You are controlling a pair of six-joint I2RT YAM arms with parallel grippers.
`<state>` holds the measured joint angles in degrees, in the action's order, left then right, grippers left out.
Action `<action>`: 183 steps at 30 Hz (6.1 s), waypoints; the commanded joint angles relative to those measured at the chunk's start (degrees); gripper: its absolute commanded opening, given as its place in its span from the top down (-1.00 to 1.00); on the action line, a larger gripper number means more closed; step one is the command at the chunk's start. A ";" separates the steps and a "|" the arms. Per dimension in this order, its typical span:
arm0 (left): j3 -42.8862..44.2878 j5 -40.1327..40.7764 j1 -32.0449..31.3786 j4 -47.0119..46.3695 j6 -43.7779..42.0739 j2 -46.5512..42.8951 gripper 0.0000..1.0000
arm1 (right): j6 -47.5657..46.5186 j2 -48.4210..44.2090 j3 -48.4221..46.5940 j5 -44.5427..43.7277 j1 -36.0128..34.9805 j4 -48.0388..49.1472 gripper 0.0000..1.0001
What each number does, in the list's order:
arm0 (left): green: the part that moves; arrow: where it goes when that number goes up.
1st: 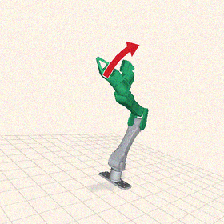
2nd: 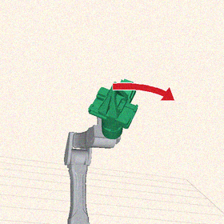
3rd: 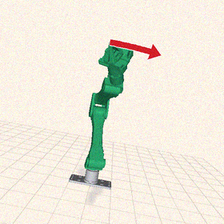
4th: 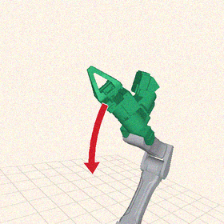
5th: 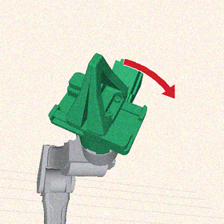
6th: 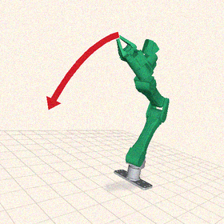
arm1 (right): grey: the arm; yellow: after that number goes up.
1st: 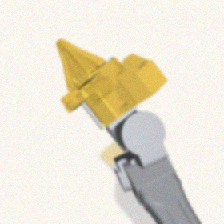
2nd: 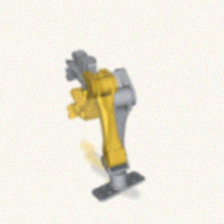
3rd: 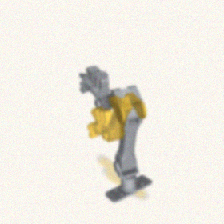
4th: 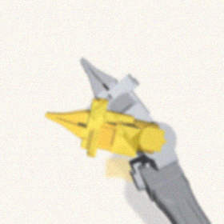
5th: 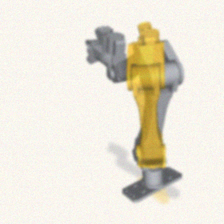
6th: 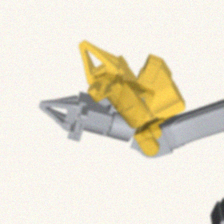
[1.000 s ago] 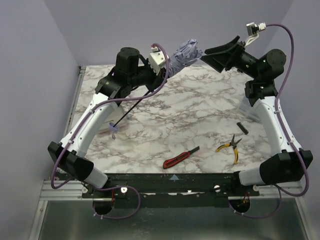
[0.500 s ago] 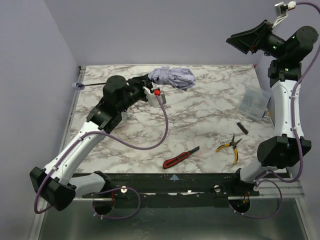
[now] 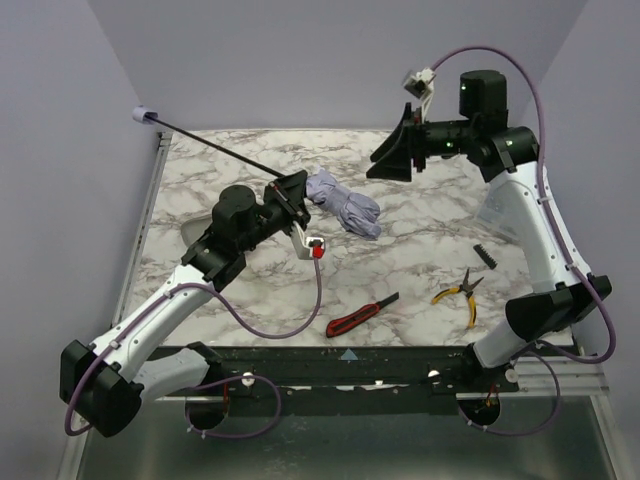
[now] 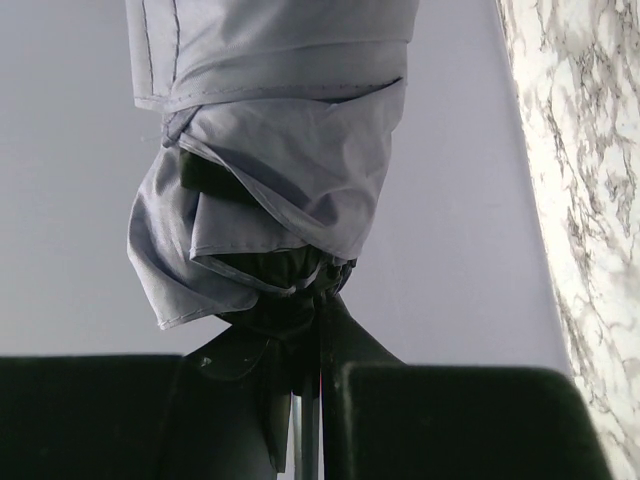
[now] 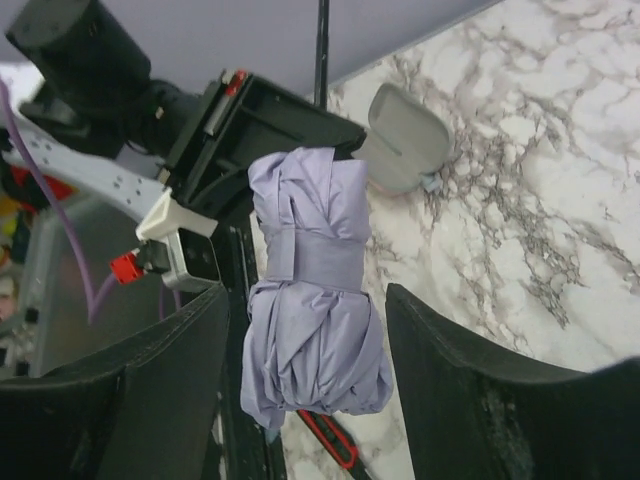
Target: Open the umbrella
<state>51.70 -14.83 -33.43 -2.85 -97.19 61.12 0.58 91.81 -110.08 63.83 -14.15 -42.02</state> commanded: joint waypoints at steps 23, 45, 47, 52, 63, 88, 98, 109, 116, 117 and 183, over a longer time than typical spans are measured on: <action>6.04 -1.09 -3.52 4.14 -1.71 -0.57 1.00 | -22.31 -2.30 4.16 -14.08 -17.28 -12.12 0.57; 11.77 3.29 -3.51 6.62 6.18 3.79 1.00 | -33.27 -5.89 10.45 -13.36 -22.15 -19.77 0.99; 12.14 3.39 -3.56 6.81 6.65 3.99 1.00 | -33.83 -5.87 11.23 -13.96 -22.62 -20.58 0.99; 12.62 3.89 -3.45 7.22 7.37 4.20 1.00 | -35.29 -6.22 12.39 -15.11 -22.94 -22.00 1.00; 9.38 2.81 -3.44 6.97 5.00 2.59 1.00 | -16.39 -15.07 12.94 -23.20 -21.82 1.77 0.13; 10.35 2.44 -3.41 7.71 5.34 2.16 1.00 | -24.08 -11.28 14.75 -29.47 -22.15 3.10 0.24; 11.03 3.10 -3.41 7.51 6.20 2.40 1.00 | -26.20 -9.13 14.70 -31.99 -23.62 1.27 0.32; 14.09 5.86 -3.45 8.36 9.65 5.16 1.00 | -33.28 -9.98 14.30 -21.07 -23.62 -6.20 0.99; 16.26 8.15 -3.46 8.30 12.18 7.14 1.00 | -38.17 -6.68 10.10 -13.74 -23.72 -17.54 0.99; 16.32 8.11 -3.47 8.22 12.28 7.17 1.00 | -38.48 -6.31 9.89 -14.00 -23.73 -18.42 1.00; 24.82 -25.91 -7.83 34.98 35.28 -0.30 0.23 | -26.84 -10.00 14.79 -27.89 -22.57 -10.66 1.00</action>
<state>74.37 -37.60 -39.42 27.97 -68.01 57.28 -25.56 81.34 -93.17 32.77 -36.42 -53.60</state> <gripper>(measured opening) 0.419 0.355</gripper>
